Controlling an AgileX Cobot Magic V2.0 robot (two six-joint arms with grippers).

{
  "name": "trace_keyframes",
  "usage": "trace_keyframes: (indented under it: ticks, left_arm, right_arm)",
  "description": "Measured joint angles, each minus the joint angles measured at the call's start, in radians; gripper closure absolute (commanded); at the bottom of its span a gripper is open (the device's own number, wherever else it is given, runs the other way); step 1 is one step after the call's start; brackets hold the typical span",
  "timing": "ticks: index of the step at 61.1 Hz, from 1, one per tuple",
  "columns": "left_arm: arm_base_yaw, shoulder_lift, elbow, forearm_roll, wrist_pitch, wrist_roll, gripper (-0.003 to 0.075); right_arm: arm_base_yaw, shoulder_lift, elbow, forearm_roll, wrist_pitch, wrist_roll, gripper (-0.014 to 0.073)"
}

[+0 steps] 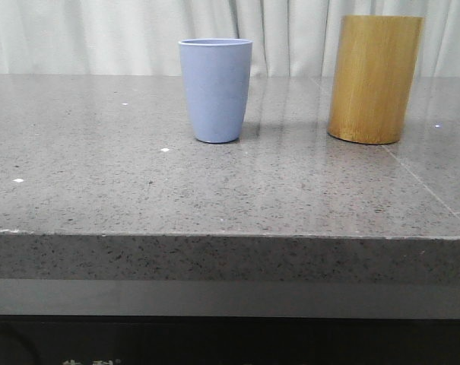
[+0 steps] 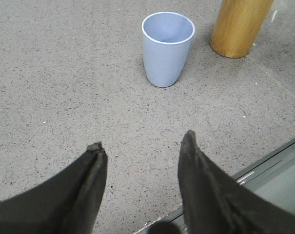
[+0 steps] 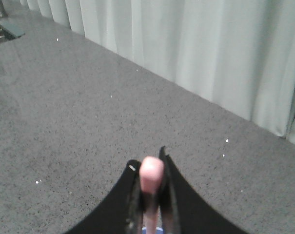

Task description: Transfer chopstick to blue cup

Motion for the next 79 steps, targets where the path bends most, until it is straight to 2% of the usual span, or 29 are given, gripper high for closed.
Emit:
trace_keyframes:
  ticks: [6, 10, 14, 24, 28, 40, 61, 69, 79]
  left_arm:
    - [0.000, 0.000, 0.000, 0.000, 0.000, 0.000, 0.0374]
    - [0.000, 0.000, 0.000, 0.000, 0.000, 0.000, 0.0374]
    - [0.000, 0.000, 0.000, 0.000, 0.000, 0.000, 0.0374]
    - [0.000, 0.000, 0.000, 0.000, 0.000, 0.000, 0.0374]
    - [0.000, 0.000, 0.000, 0.000, 0.000, 0.000, 0.0374]
    - [0.000, 0.000, 0.000, 0.000, 0.000, 0.000, 0.0374]
    - [0.000, 0.000, 0.000, 0.000, 0.000, 0.000, 0.0374]
    - [0.000, 0.000, 0.000, 0.000, 0.000, 0.000, 0.0374]
    - [0.000, 0.000, 0.000, 0.000, 0.000, 0.000, 0.0374]
  right_arm:
    - [0.000, 0.060, 0.000, 0.000, 0.000, -0.006, 0.0655]
    - [0.000, 0.098, 0.000, 0.000, 0.000, -0.006, 0.0620]
    - [0.000, 0.127, 0.000, 0.000, 0.000, -0.007, 0.0543]
    - [0.000, 0.168, 0.000, 0.000, 0.022, -0.007, 0.0225]
    - [0.000, 0.171, 0.000, -0.002, 0.034, -0.007, 0.0166]
    - [0.000, 0.140, 0.000, -0.003, 0.073, -0.007, 0.0158]
    - [-0.081, -0.051, 0.011, -0.022, 0.296, 0.031, 0.0159]
    - [-0.127, -0.151, 0.105, -0.024, 0.324, 0.040, 0.0159]
    - [-0.193, -0.302, 0.332, -0.030, 0.293, 0.046, 0.0159]
